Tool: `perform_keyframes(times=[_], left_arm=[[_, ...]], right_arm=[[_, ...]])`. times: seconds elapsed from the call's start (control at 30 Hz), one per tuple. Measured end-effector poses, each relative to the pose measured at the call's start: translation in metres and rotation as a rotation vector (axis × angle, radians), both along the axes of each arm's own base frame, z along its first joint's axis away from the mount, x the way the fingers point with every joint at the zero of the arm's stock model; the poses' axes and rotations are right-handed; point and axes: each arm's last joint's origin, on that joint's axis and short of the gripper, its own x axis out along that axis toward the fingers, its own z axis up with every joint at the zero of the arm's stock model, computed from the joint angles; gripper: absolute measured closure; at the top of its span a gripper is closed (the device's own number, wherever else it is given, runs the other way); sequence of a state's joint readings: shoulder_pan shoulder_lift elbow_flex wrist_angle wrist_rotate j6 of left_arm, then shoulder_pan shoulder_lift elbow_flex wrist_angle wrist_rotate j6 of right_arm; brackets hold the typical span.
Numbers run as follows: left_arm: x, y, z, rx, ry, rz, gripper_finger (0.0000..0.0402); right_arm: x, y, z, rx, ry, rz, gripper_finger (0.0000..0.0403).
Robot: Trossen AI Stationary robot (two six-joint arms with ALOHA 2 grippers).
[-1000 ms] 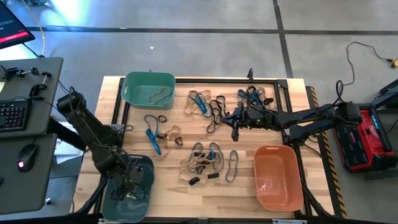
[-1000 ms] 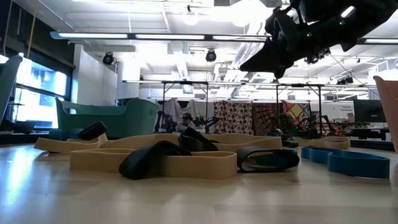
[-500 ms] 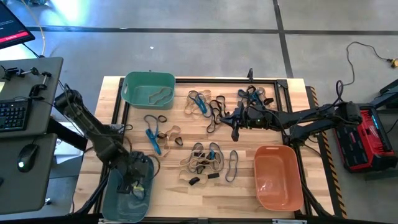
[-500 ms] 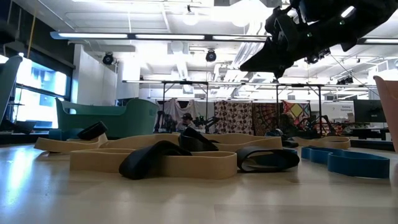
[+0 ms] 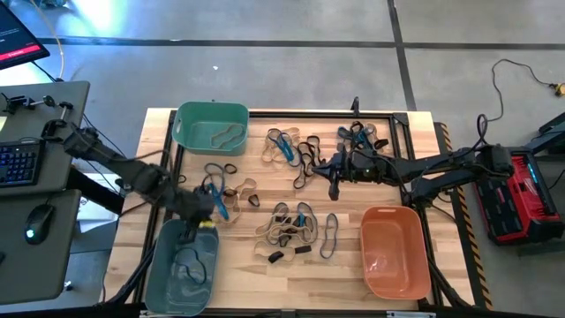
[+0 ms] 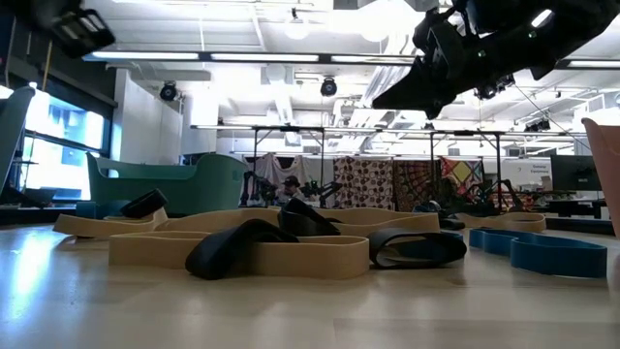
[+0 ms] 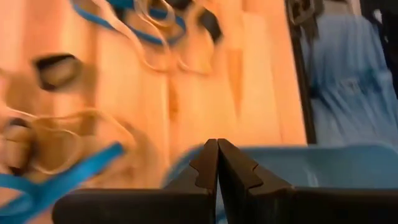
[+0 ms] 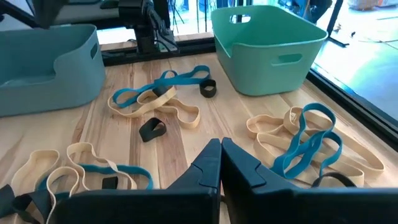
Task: Sort rubber bands into baskets
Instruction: Put the black rubber band into the orange bin
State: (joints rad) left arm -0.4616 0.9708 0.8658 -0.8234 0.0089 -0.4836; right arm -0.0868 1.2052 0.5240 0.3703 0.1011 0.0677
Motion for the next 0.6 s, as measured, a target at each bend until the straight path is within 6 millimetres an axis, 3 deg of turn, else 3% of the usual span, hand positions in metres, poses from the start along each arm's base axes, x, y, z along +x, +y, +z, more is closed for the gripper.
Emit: perform_keyframes(times=[0.23, 0.6], left_arm=[[0.013, 0.044, 0.004, 0.09, -0.068, 0.158, 0.0401], [0.041, 0.1, 0.009, 0.239, -0.233, 0.359, 0.0401]], right_arm=[[-0.001, -0.015, 0.003, -0.002, -0.016, -0.044, 0.0403], [0.004, -0.034, 0.024, -0.024, -0.072, 0.005, 0.0403]])
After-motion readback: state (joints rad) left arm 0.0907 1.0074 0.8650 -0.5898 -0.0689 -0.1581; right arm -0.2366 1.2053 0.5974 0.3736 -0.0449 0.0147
